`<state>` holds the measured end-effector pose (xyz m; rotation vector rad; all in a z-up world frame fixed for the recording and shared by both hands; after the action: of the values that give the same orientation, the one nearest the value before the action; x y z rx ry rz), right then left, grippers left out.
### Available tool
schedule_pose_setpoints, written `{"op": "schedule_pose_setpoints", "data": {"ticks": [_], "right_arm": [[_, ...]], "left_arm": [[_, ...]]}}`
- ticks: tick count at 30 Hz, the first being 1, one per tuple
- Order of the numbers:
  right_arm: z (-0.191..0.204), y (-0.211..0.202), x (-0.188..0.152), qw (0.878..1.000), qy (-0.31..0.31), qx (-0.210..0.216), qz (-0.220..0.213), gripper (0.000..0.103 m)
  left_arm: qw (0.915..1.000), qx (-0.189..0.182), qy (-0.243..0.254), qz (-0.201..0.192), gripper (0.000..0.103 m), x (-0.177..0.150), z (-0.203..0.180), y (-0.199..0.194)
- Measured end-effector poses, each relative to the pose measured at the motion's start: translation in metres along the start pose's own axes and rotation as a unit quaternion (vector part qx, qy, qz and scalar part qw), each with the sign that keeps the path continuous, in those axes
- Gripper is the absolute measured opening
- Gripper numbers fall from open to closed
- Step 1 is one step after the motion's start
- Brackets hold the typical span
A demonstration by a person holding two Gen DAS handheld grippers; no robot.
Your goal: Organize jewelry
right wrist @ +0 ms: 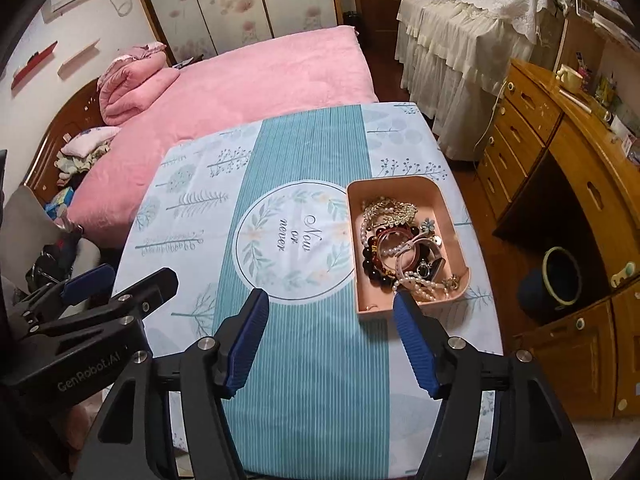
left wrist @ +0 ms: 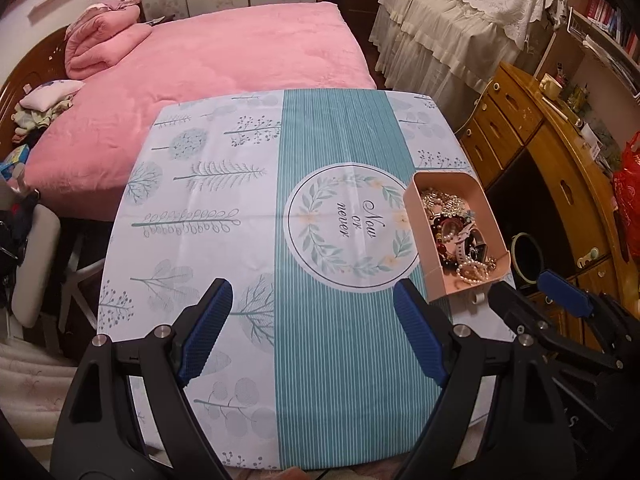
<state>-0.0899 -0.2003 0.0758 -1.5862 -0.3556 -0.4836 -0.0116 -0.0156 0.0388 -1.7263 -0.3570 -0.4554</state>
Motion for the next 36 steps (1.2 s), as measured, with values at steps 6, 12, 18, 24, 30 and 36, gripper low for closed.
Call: {"op": "schedule_pose_setpoints", "data": {"ticks": [6, 12, 18, 24, 30, 36], "right_arm": [[0.005, -0.016, -0.001, 1.000, -0.008, -0.003, -0.013, 0.071], [0.009, -0.030, 0.003, 1.000, -0.013, -0.003, -0.023, 0.072], [0.010, -0.042, 0.005, 0.999, -0.017, -0.009, -0.030, 0.072], [0.009, -0.049, 0.006, 0.999, -0.018, -0.014, -0.035, 0.072], [0.007, -0.051, 0.005, 0.999, -0.015, -0.016, -0.033, 0.072], [0.006, -0.051, 0.005, 0.999, -0.015, -0.016, -0.032, 0.072]], "left_arm": [[1.0000, 0.005, -0.007, -0.004, 0.081, -0.003, 0.004, -0.012], [0.9997, 0.014, -0.006, -0.019, 0.081, -0.003, 0.006, -0.025], [0.9995, 0.018, -0.003, -0.027, 0.081, -0.003, 0.006, -0.034], [0.9993, 0.019, 0.002, -0.032, 0.081, -0.002, 0.004, -0.039], [0.9993, 0.018, 0.005, -0.034, 0.081, -0.001, 0.003, -0.041], [0.9994, 0.018, 0.005, -0.031, 0.081, 0.000, 0.004, -0.039]]}}
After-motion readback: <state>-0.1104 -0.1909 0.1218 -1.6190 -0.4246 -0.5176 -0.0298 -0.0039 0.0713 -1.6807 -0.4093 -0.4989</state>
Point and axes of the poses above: each gripper's, at about its wrist camera, not at the fingertips, and y roughly the way its jaws point, z to its left, x to its top, the point moved 3 cm from there along y, roughly the way its jaws point, and after that the axes turned 9 degrees about -x, right-handed, at the moved point
